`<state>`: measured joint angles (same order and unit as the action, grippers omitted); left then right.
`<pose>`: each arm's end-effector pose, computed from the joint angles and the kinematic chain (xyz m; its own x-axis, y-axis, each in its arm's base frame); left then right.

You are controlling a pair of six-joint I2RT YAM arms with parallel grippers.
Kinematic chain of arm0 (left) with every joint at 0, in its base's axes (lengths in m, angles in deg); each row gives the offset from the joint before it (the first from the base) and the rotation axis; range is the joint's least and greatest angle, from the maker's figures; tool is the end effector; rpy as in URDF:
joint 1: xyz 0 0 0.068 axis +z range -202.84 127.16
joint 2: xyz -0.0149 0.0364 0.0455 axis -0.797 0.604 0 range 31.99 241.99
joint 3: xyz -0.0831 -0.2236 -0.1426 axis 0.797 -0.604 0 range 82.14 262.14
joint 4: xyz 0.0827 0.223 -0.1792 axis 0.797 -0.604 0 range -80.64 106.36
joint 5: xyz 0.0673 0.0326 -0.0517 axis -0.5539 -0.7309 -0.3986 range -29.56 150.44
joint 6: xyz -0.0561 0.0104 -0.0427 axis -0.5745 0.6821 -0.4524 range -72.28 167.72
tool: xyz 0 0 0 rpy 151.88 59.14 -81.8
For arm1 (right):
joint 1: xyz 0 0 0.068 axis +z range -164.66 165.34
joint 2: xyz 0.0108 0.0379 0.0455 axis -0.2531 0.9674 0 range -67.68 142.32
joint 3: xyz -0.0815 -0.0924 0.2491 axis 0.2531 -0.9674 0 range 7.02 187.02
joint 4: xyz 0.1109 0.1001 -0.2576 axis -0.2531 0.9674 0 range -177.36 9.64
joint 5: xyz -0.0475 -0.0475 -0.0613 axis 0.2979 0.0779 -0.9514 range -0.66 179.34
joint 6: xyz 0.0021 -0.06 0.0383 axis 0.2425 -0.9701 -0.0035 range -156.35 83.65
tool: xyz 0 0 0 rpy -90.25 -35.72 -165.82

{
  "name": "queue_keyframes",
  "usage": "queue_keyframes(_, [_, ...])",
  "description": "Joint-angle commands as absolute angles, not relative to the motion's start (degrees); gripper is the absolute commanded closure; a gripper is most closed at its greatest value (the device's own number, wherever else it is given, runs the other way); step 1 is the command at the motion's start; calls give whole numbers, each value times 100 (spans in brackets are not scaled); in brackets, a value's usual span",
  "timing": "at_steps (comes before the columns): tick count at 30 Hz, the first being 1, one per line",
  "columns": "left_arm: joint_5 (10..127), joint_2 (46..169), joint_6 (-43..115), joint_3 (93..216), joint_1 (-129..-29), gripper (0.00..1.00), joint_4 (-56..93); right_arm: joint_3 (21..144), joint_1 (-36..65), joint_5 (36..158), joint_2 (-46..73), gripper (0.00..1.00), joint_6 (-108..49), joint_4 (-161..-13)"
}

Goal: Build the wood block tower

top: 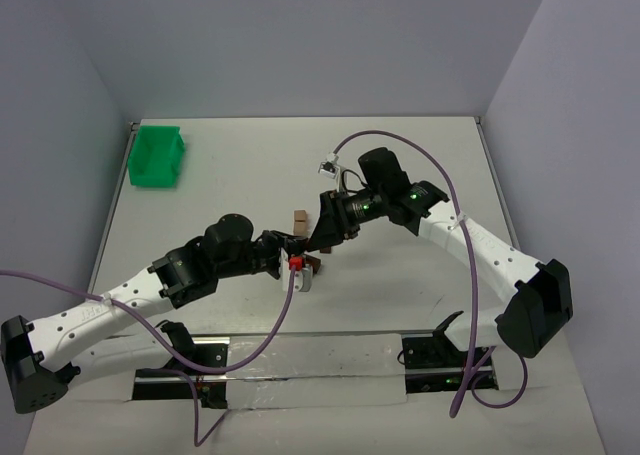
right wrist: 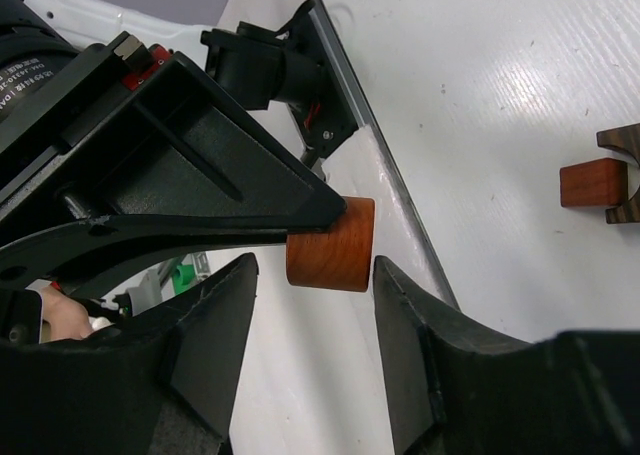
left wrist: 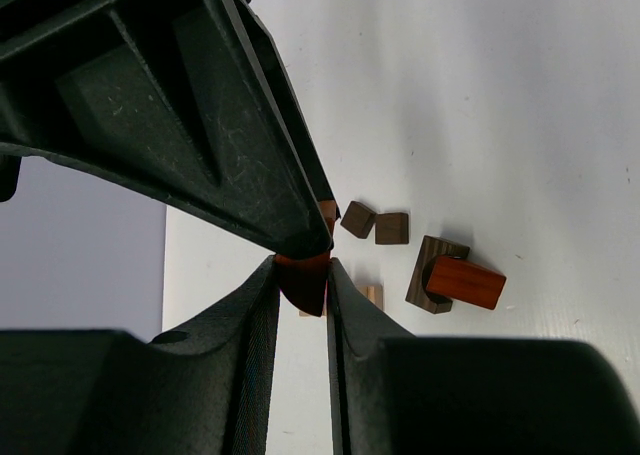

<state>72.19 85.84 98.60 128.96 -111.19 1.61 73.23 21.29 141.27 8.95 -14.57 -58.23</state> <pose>0.1324 -0.2378 0.3070 0.6007 0.4730 -0.6445 0.7395 -0.0224 0.6728 0.2419 0.2325 0.3130 -0.7953 -0.2942 -0.5300 -0.6012 0.2713 0.7516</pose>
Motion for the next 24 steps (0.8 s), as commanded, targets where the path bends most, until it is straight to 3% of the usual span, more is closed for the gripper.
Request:
queue_keyframes(1, [7219,8595,9717,13039,-11120,100,478,7326,2184,14196,764,46,-1529,-6044])
queue_keyframes(15, [7326,8560,9703,12997,-11120,100,449,7461,2189,14217,859,57,-1447,-6107])
queue_keyframes(24, [7378,8525,9703,12986,-11120,100,414,7557,2188,14179,937,50,-1368,-6117])
